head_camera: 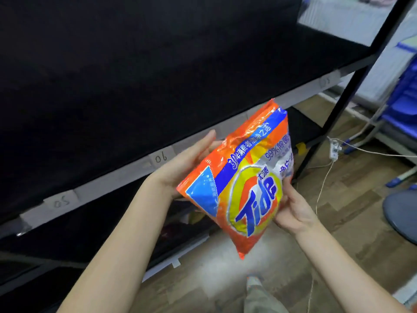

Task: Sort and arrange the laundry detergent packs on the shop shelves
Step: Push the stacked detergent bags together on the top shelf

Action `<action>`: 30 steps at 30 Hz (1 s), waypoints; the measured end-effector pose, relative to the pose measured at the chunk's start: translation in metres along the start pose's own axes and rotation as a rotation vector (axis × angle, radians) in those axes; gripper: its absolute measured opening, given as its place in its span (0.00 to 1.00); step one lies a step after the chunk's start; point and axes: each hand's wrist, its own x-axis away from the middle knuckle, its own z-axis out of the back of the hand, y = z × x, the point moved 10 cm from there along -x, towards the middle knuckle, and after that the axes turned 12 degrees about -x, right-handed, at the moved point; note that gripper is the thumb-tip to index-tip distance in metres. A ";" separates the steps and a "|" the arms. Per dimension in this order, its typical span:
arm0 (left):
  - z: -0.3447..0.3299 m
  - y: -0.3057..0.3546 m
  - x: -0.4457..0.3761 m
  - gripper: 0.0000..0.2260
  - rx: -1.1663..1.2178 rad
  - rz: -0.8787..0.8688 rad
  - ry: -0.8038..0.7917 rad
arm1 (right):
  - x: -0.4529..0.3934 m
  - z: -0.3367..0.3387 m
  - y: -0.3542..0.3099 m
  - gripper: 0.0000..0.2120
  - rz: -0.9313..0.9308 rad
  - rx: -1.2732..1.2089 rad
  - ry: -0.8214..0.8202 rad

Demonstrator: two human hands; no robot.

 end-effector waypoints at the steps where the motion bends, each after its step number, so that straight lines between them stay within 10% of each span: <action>1: -0.001 0.018 0.012 0.25 0.076 -0.113 0.023 | 0.009 -0.026 -0.010 0.35 0.043 0.015 -0.025; 9: -0.013 0.117 0.137 0.36 0.089 -0.817 0.343 | 0.063 -0.230 -0.026 0.47 0.222 -0.046 -0.348; 16: 0.039 0.143 0.234 0.26 -0.064 -0.852 0.969 | 0.078 -0.328 0.051 0.38 0.146 0.038 -0.534; 30: 0.158 0.282 0.429 0.09 -0.481 -0.969 1.489 | 0.028 -0.526 0.128 0.25 0.154 0.514 -0.953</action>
